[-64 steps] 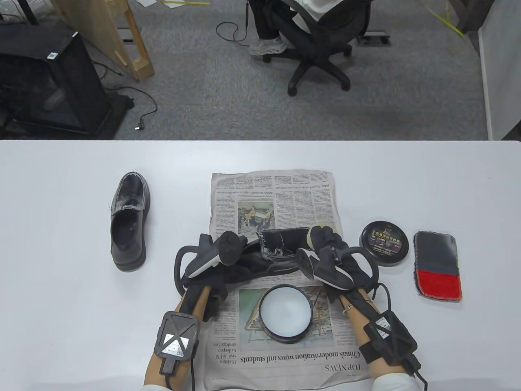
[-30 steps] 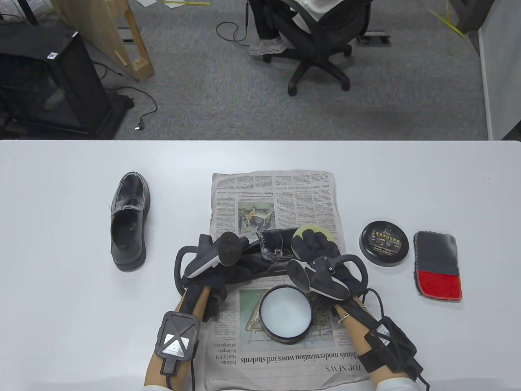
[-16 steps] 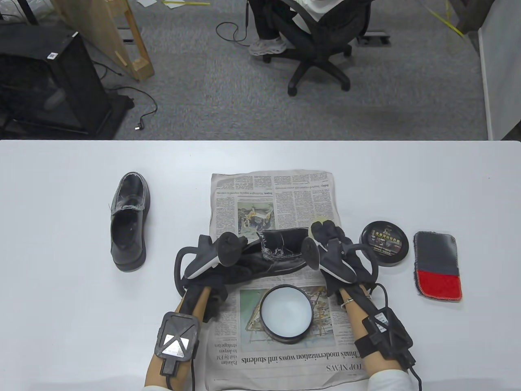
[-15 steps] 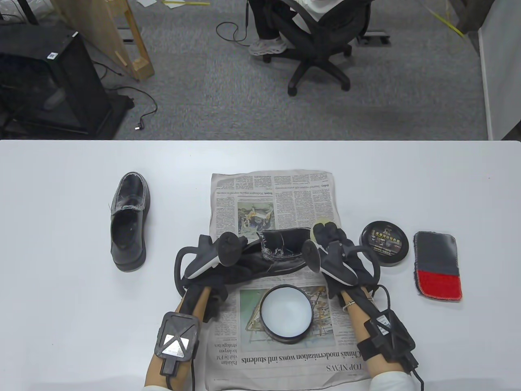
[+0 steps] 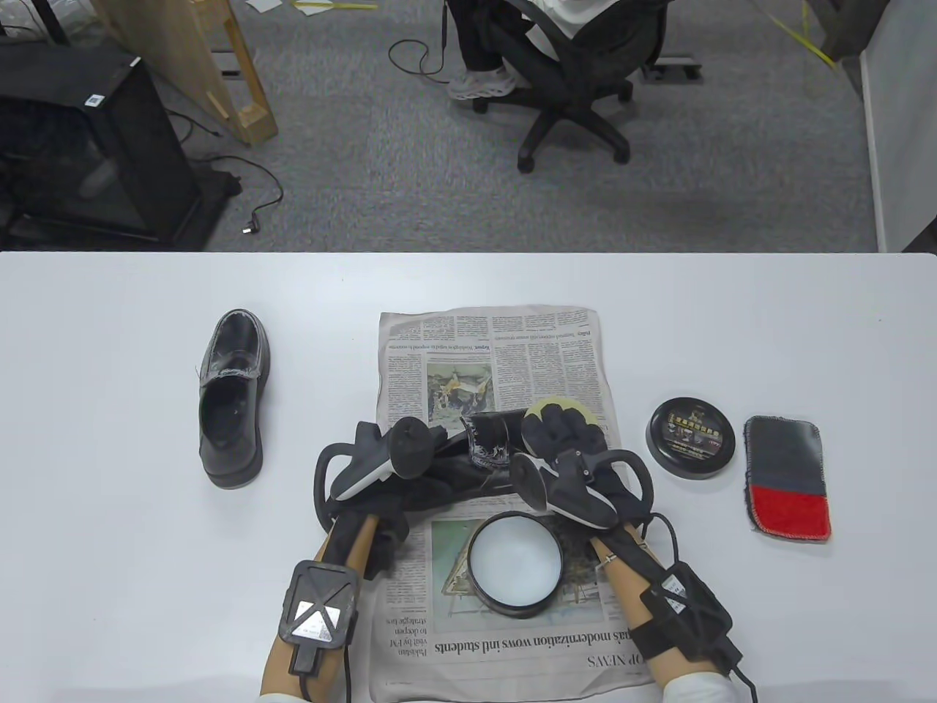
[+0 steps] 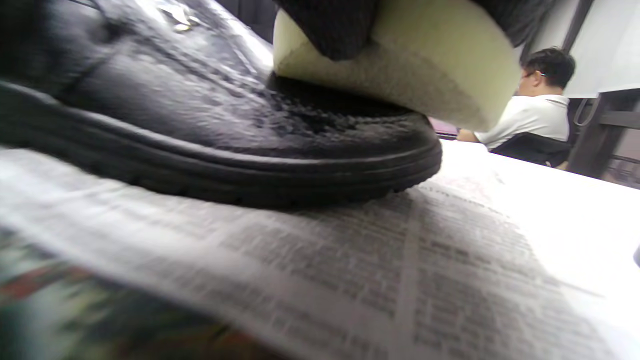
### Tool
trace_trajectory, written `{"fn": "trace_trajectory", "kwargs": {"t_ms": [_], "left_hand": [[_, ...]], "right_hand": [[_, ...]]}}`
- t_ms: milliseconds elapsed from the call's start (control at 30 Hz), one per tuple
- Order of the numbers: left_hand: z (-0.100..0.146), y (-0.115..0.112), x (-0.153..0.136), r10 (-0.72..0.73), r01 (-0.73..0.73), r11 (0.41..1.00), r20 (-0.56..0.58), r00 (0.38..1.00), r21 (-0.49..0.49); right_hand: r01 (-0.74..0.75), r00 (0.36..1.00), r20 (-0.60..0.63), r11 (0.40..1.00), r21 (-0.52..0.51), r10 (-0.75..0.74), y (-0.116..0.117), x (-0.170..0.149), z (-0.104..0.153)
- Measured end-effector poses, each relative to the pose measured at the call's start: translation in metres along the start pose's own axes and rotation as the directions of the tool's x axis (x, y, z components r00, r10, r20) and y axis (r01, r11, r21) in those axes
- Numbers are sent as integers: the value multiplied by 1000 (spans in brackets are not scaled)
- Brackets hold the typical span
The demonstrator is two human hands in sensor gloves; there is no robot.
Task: Dip and apply leather care cream with polishing sponge on shoes
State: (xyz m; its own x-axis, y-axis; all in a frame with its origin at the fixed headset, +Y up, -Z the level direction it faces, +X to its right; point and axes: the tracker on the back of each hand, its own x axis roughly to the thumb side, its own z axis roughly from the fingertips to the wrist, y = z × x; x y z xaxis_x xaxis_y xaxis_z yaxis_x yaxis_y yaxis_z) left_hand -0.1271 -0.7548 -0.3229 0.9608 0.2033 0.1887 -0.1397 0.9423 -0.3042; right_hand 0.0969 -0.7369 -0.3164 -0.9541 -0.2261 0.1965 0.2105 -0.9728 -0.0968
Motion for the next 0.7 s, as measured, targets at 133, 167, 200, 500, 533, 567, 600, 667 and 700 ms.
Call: {"fn": "trace_trajectory", "kwargs": {"t_ms": [133,167,200,500,533,567,600,667,700], "left_hand": [[0,0,0,-3,3,1000,-8,1000,4],[1,0,0,-8,8,1000,-10,1000,5],[1,0,0,-13,13,1000,-12,1000,6],[1,1,1,-20,20,1000,-15,1000,3],[0,1,1,-22,22,1000,-12,1000,2],[0,0,1,-21,21,1000,-8,1000,3],[0,0,0,-15,15,1000,-3,1000,3],[0,0,0,-10,10,1000,-1,1000,2],[0,0,0,-7,7,1000,-1,1000,1]], "right_hand": [[-1,996,-89,998,59,7,8,-18,-14],[25,994,-110,997,67,-18,11,-24,-14],[44,991,-126,996,74,-34,13,-29,-12],[2,1000,-25,996,90,0,12,-29,29],[-13,1000,2,997,75,13,9,-24,33],[-24,1000,17,998,64,23,7,-20,35],[-33,999,31,998,48,32,5,-15,36],[-11,999,35,1000,23,11,2,-9,32],[7,1000,30,1000,14,-8,1,-7,27]]}}
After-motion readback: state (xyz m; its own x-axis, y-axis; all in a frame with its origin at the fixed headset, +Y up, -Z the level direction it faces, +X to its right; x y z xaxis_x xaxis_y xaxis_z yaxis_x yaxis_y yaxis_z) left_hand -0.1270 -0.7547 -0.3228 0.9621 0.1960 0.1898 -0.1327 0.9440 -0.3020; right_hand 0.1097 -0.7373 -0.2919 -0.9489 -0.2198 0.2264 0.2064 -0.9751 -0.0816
